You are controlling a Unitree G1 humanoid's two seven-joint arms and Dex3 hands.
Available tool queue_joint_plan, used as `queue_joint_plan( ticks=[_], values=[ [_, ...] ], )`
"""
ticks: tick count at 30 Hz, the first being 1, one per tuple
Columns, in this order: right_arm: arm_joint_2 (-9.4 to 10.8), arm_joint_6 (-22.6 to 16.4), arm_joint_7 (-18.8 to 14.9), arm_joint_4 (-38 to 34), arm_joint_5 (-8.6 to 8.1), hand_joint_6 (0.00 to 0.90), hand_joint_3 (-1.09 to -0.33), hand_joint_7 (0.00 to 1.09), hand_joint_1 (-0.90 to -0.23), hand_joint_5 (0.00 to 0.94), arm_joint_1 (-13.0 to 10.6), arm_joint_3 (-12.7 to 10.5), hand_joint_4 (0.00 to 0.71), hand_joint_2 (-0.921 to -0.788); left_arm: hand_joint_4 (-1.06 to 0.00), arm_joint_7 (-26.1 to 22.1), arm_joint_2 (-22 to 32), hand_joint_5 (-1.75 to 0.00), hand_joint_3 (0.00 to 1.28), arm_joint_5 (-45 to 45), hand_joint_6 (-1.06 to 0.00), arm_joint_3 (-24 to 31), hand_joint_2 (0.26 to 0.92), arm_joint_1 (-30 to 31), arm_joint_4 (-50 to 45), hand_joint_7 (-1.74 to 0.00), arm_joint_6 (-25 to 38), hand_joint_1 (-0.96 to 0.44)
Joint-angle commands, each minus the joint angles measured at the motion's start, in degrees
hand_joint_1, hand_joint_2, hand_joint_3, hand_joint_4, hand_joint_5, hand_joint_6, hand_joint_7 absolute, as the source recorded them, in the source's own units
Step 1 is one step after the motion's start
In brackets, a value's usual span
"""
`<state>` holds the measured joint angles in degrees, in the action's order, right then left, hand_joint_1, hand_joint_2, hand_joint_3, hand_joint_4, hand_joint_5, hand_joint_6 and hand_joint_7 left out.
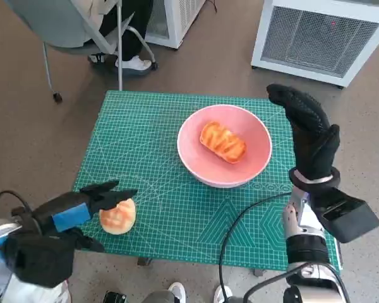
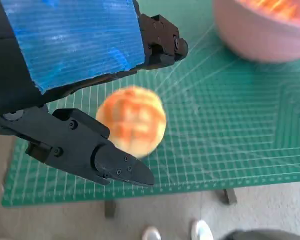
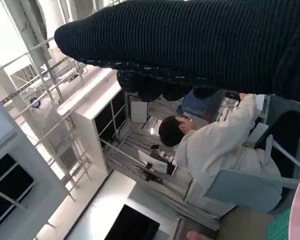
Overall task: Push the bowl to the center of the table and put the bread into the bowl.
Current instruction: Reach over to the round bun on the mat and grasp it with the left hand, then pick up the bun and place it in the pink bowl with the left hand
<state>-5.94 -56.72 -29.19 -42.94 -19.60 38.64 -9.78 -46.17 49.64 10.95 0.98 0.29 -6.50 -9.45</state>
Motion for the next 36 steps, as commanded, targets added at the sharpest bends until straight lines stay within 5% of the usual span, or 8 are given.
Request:
queue_joint_plan(
  ticks=[1, 10, 18, 21, 24, 30, 36],
  values=[
    [0.1, 1.1, -0.6, -0.4, -0.1, 0.284, -0.714, 0.16, -0.588, 0.0, -0.4, 0.0, 0.373, -0.921, -0.06, 1.5, -1.1, 0.0, 0.01, 2.6, -0.2, -3.0, 0.767, -2.0, 4.3, 0.0, 0.4, -0.22],
    [-0.2, 1.2, -1.0, -0.3, -0.2, 0.285, -0.712, 0.16, -0.604, 0.0, -0.5, -0.2, 0.372, -0.921, -0.18, 9.2, -4.3, -0.02, 0.02, 8.7, -0.27, -7.5, 0.796, -5.5, 14.2, -0.02, -3.1, -0.22],
    [-0.3, 1.1, -1.2, -0.4, -0.1, 0.287, -0.71, 0.16, -0.618, 0.0, -0.6, -0.3, 0.372, -0.921, -0.7, 19.9, -6.6, -0.08, 0.02, 12.2, -0.66, -8.0, 0.873, -6.9, 20.2, -0.09, -9.0, -0.08],
    [-0.4, 1.0, -1.4, -0.5, -0.2, 0.287, -0.71, 0.15, -0.615, 0.0, -0.6, -0.3, 0.372, -0.921, -0.66, 23.0, -7.0, -0.86, 0.07, 12.1, -0.62, -7.7, 0.905, -7.3, 21.5, -0.81, -12.0, -0.02],
    [-0.5, 1.0, -1.6, -0.5, -0.31, 0.287, -0.709, 0.15, -0.612, 0.0, -0.6, -0.4, 0.371, -0.921, -0.65, 24.3, -6.8, -1.16, 0.07, 10.6, -0.68, -6.9, 0.908, -8.0, 21.3, -0.93, -14.2, -0.01],
    [-0.7, 1.0, -1.7, -0.6, -0.34, 0.287, -0.706, 0.15, -0.611, 0.0, -0.5, -0.5, 0.372, -0.921, -0.62, 22.1, -6.0, -1.35, 0.07, 3.7, -0.74, -3.0, 0.916, -9.7, 14.6, -0.9, -13.9, 0.0],
    [-0.9, 1.0, -1.6, -1.0, -0.01, 0.287, -0.706, 0.15, -0.609, 0.0, 0.1, -0.7, 0.372, -0.921, -0.64, 21.2, -7.5, -1.27, 0.07, -3.5, -0.7, 1.3, 0.916, -14.7, 4.7, -1.03, -10.3, 0.0]
  ],
)
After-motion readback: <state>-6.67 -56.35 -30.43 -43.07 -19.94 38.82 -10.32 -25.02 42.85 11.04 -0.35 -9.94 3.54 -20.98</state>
